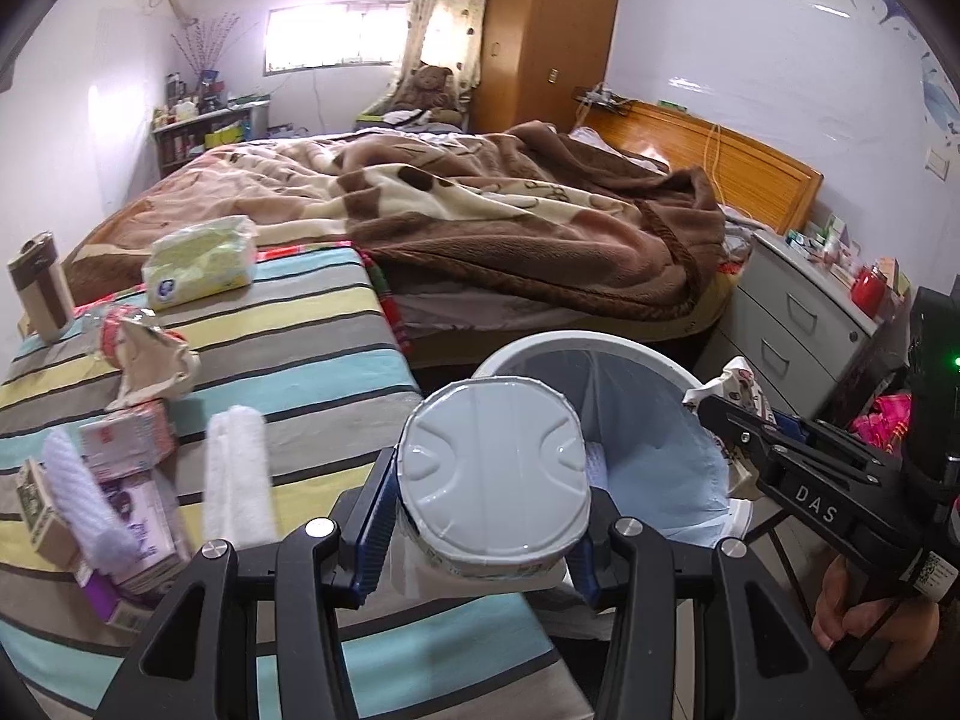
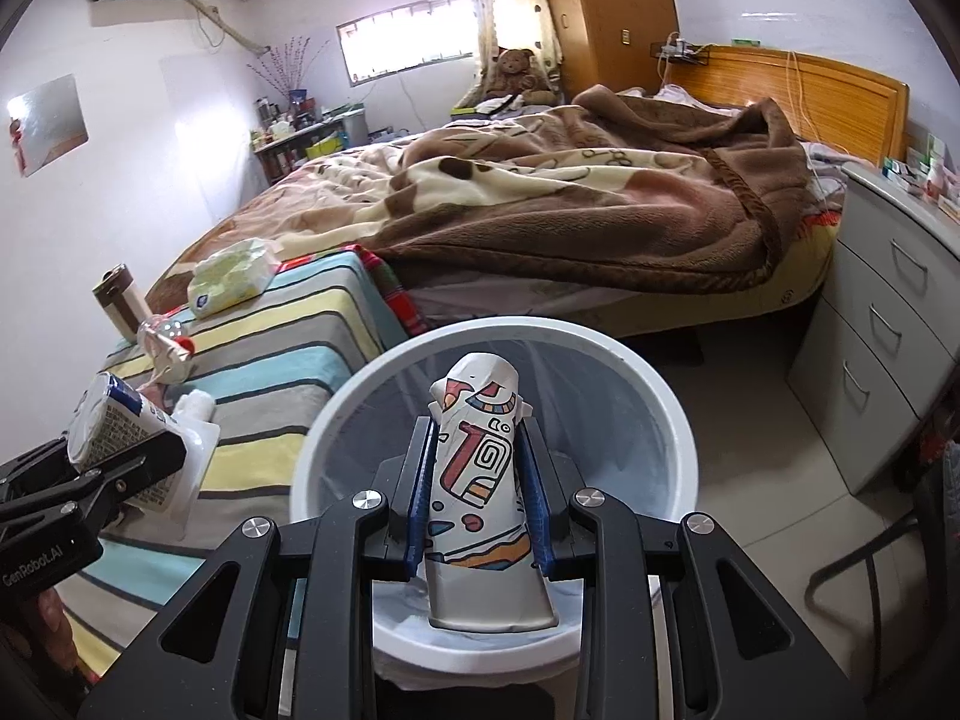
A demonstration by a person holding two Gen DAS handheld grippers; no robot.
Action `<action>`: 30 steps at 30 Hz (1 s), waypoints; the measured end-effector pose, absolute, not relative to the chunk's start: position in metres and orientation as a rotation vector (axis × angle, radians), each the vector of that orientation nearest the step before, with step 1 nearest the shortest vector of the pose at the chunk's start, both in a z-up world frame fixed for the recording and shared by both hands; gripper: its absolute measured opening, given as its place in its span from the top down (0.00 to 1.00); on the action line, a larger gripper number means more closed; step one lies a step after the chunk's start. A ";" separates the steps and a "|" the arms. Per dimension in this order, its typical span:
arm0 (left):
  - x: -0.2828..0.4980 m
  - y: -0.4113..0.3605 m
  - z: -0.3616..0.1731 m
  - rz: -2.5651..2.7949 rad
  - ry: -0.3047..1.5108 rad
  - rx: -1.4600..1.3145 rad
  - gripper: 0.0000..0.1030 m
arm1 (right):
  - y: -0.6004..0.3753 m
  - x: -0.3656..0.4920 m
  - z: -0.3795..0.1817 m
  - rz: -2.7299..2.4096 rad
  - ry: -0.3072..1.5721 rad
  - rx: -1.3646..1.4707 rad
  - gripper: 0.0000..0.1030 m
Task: Collect trash
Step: 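Carry both cups over the white trash bin with both tools, then open the right tool to drop the paper cup while the left tool drops the white cup into the bin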
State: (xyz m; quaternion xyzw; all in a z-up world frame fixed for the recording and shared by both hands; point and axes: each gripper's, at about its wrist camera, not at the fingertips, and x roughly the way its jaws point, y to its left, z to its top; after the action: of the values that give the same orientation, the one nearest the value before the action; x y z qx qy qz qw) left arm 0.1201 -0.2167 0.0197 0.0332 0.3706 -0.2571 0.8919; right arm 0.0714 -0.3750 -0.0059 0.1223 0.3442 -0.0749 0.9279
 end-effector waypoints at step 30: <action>0.138 -0.259 -0.005 -0.625 0.825 0.049 0.38 | -0.393 0.080 -0.024 -0.183 0.756 0.266 0.34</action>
State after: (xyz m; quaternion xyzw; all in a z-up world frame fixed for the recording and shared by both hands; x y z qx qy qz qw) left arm 0.1383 -0.2586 -0.0051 0.0233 0.3941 -0.2985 0.8689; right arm 0.0804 -0.3925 -0.0240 0.1294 0.3676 -0.0890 0.9166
